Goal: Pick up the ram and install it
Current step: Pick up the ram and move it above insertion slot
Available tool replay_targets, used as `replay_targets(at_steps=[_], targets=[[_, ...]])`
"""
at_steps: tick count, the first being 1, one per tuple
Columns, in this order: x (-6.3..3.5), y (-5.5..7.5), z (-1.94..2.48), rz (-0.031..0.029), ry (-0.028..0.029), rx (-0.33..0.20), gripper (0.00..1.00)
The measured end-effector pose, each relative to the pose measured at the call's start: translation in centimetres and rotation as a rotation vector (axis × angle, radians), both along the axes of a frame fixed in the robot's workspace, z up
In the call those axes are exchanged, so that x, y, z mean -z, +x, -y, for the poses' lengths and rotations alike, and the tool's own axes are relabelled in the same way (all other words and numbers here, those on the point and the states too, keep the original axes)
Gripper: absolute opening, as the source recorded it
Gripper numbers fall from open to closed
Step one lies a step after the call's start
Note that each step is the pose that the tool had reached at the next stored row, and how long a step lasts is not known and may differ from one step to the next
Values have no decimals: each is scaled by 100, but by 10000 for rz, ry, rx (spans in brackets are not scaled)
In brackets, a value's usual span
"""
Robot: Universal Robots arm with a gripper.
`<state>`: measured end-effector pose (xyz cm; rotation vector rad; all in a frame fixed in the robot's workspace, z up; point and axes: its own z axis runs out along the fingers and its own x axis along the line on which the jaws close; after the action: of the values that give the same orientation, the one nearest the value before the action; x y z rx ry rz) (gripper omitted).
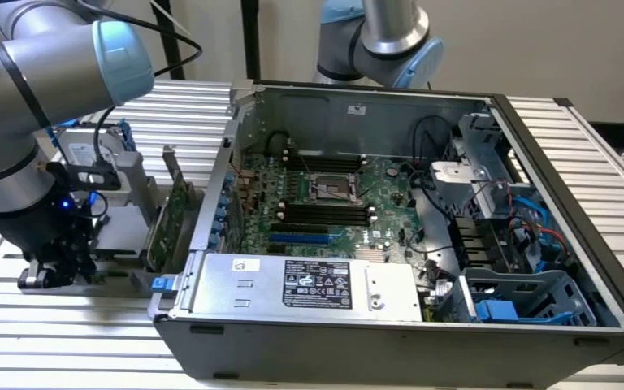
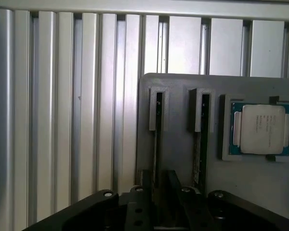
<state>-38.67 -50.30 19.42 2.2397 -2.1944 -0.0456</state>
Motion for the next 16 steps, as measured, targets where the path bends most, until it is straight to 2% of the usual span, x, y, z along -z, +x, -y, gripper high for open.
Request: replay_targets(at_steps=[16], targets=[[0,0,9,0,0,2,0]])
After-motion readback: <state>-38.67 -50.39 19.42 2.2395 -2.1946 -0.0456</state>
